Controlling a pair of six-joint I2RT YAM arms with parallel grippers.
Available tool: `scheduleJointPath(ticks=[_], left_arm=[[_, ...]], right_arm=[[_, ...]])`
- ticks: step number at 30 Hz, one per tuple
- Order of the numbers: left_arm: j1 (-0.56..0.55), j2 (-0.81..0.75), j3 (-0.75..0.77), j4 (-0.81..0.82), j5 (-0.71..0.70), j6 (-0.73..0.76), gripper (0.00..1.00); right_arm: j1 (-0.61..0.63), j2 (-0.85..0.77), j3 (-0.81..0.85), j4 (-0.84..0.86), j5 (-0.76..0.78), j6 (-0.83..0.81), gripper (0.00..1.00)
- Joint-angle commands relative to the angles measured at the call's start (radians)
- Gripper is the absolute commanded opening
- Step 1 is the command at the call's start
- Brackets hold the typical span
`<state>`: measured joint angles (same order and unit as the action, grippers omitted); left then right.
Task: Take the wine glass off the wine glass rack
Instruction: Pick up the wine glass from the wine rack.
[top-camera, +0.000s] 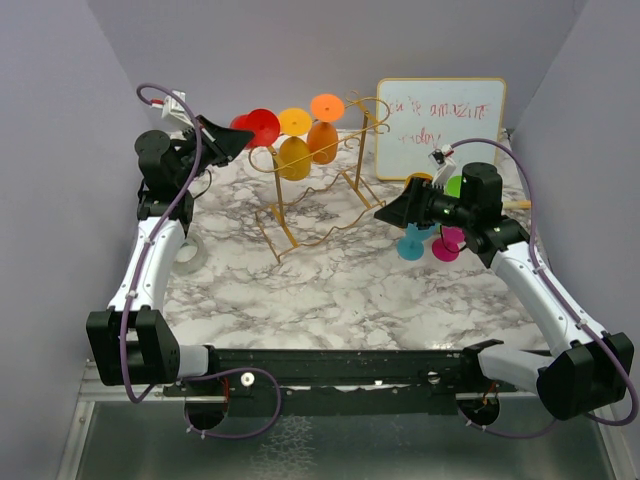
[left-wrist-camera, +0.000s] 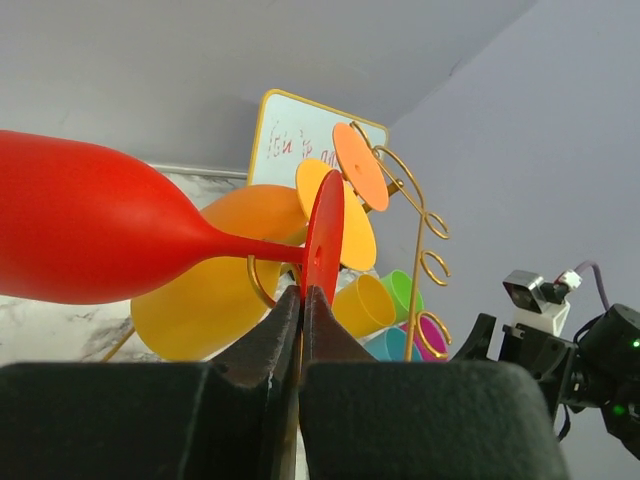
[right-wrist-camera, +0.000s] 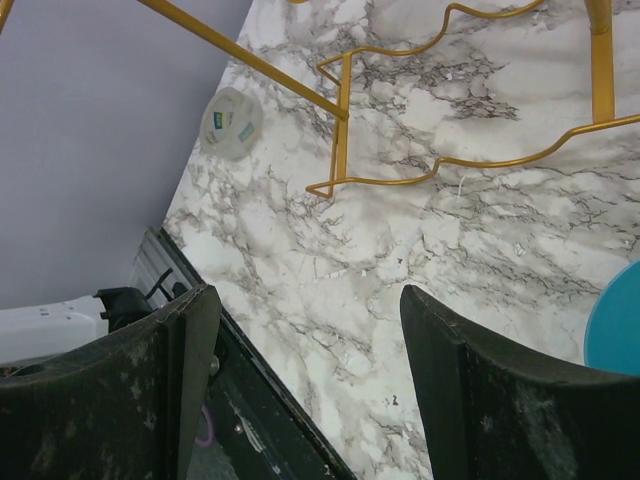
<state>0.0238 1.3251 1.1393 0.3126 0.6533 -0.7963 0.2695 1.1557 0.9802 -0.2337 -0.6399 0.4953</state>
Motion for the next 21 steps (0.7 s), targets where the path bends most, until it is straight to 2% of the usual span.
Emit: scheduleJointPath(ticks=[1, 9, 21], left_arm=[[-0.005, 0.002, 0.051, -0.001, -0.026, -0.086, 0.0], [-0.005, 0.023, 0.088, -0.001, -0.031, -0.207, 0.0], [-0.004, 0.022, 0.054, -0.001, -0.077, -0.216, 0.0]], right_arm=[[0.004, -0.007, 0.02, -0.033, 0.032, -0.024, 0.78], [0.004, -0.001, 0.023, -0.043, 0.043, -0.029, 0.78], [0.004, -0.013, 0.028, -0.067, 0.065, -0.04, 0.78]])
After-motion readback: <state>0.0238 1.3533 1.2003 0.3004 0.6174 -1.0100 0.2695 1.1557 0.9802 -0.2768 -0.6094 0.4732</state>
